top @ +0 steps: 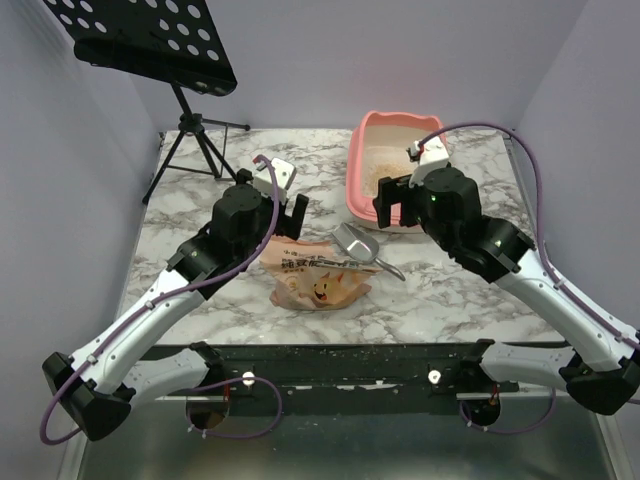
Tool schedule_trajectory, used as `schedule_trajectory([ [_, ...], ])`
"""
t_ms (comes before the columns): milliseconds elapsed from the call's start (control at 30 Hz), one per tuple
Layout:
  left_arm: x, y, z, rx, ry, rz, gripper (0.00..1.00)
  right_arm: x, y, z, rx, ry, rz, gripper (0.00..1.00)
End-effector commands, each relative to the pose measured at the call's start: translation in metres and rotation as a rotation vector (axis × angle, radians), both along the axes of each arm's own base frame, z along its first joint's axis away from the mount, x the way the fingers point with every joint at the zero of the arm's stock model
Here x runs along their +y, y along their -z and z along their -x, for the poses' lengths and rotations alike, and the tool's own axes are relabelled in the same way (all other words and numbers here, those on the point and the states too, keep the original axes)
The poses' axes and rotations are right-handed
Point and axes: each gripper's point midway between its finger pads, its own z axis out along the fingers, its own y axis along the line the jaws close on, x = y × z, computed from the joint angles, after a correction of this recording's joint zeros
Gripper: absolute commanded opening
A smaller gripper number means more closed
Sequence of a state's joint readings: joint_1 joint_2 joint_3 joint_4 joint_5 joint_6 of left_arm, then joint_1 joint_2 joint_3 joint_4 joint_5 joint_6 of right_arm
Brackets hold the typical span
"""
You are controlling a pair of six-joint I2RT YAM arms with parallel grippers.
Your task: Fill the litter box with clean litter
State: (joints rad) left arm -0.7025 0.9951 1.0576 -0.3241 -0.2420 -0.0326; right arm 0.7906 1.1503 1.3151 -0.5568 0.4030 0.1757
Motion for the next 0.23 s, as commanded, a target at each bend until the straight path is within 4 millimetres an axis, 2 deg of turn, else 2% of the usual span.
schedule_trajectory([
  [0, 0.022, -0.005, -0.015, 0.012, -0.171, -0.018, 0.99, -0.024, -0.010, -0.004, -0.073, 0.146, -0.067, 1.00],
  [200, 0.020, -0.010, -0.019, 0.026, -0.195, 0.001, 0.99, -0.035, -0.019, -0.002, -0.127, 0.169, -0.087, 1.00],
])
